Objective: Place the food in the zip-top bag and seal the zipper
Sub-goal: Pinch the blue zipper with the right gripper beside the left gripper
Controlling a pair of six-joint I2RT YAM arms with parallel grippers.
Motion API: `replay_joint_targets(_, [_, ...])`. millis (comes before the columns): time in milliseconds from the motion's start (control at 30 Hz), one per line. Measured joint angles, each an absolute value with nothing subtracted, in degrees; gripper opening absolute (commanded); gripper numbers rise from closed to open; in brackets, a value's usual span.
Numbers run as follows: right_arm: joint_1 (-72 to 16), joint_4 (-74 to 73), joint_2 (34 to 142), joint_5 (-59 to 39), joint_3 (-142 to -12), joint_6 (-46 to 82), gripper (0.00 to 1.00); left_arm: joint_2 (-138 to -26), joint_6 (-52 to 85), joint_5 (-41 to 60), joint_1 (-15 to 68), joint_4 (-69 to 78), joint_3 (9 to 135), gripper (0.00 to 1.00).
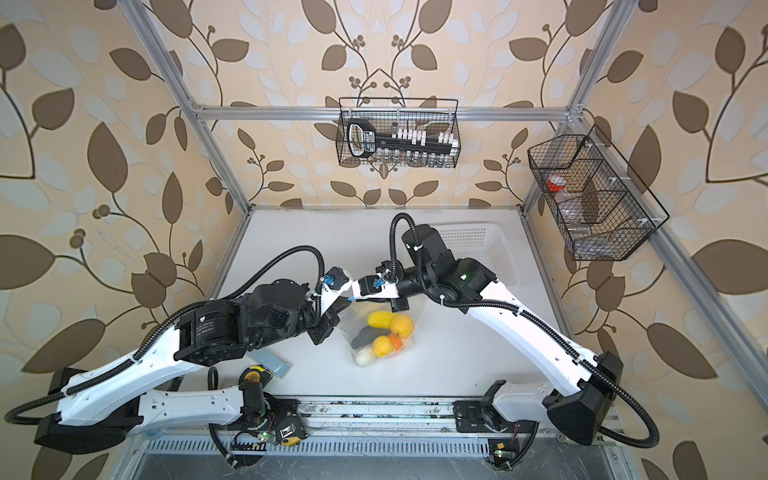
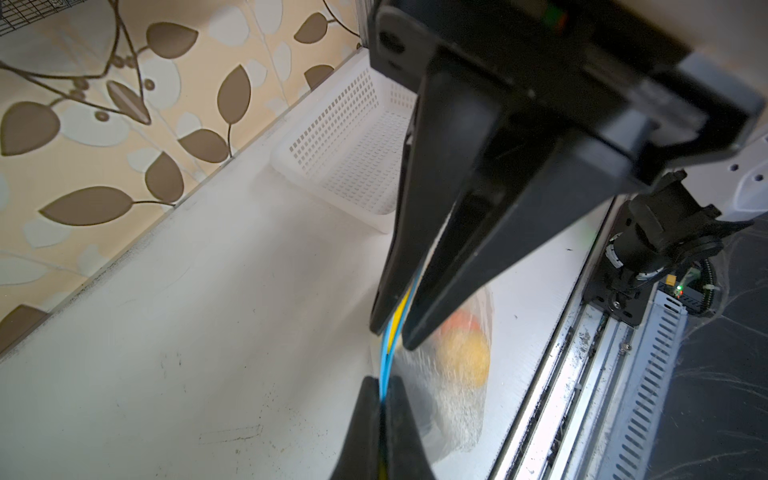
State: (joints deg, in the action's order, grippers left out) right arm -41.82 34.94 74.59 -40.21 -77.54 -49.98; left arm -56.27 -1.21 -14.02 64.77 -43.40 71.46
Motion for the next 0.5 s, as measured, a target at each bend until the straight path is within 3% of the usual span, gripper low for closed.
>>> replay_joint_targets(67, [-41.8,34.9,74.6,-40.1,-77.5,-50.0,0.05,-56.3,-1.2,-14.0,64.8,-43.4,71.5,0.03])
replay_joint_targets(167, [-41.7,34.8,74.5,-40.1,-77.5,-49.9,0.00,-56.3,-1.2,-14.0,64.8,-43.3,71.5,0.15])
replay_joint_targets(367, [-40.1,34.5,74.5,-40.2,-77.5,-48.9,0.00,-56.2,-1.0,-14.0,64.8,-43.0,71.5,0.36])
replay_joint_targets(500, [-39.0,34.4,74.5,-40.2,-77.5,-48.4,0.00,-54.5,-1.1,-13.9,64.8,-42.9,70.1,0.36])
